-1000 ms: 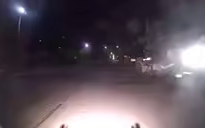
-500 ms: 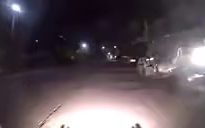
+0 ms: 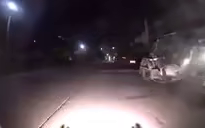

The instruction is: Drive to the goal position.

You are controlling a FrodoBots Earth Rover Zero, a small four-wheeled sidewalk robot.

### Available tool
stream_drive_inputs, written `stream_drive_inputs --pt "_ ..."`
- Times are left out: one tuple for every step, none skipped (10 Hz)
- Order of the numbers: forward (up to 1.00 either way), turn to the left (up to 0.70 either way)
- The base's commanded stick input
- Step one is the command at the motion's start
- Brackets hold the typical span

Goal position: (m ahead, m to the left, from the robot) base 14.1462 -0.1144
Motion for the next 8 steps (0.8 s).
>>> stream_drive_inputs --pt "0.85 0.00" --pt "0.85 0.00" --pt "0.85 0.00" --pt "0.85 0.00" --pt "0.85 0.00" --pt "0.85 0.00" --pt "0.85 0.00" --pt "0.85 0.00"
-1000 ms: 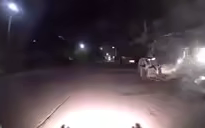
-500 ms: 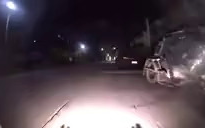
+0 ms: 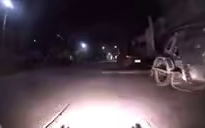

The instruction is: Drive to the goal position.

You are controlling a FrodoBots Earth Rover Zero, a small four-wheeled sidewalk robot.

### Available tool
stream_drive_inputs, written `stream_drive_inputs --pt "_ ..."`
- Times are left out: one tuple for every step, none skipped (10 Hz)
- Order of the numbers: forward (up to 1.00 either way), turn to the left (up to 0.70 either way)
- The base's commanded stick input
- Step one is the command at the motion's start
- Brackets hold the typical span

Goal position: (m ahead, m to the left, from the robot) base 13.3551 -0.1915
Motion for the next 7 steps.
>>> stream_drive_inputs --pt "0.85 0.00" --pt "0.85 -0.05" --pt "0.85 -0.34" --pt "0.85 -0.34" --pt "0.85 -0.15" --pt "0.85 0.00" --pt "0.85 0.00"
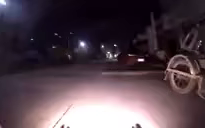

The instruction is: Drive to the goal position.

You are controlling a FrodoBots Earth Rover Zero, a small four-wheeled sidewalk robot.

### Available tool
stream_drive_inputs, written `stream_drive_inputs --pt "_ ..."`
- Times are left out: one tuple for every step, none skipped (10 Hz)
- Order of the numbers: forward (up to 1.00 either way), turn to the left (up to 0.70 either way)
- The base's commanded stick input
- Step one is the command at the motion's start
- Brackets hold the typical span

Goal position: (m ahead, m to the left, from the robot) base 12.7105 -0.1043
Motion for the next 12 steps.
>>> stream_drive_inputs --pt "0.85 0.00" --pt "0.85 0.00" --pt "0.85 -0.05" --pt "0.85 -0.33" --pt "0.85 -0.12" --pt "0.85 0.00" --pt "0.85 0.00" --pt "0.85 0.00" --pt "0.85 0.00" --pt "0.85 0.00" --pt "0.85 0.00" --pt "0.85 -0.15"
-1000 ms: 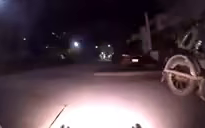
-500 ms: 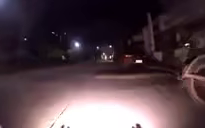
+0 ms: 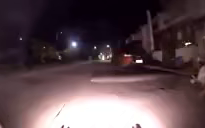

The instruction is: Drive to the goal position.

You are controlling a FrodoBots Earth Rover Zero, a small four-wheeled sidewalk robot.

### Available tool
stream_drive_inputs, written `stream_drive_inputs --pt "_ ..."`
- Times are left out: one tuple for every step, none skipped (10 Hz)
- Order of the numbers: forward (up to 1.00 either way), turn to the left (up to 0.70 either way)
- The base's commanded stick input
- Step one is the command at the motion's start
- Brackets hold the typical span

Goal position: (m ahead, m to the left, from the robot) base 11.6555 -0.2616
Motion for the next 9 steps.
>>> stream_drive_inputs --pt "0.85 -0.34" --pt "0.85 -0.28" --pt "0.85 0.00" --pt "0.85 0.00" --pt "0.85 0.00" --pt "0.85 0.00" --pt "0.85 -0.14" --pt "0.85 -0.32" --pt "0.85 -0.16"
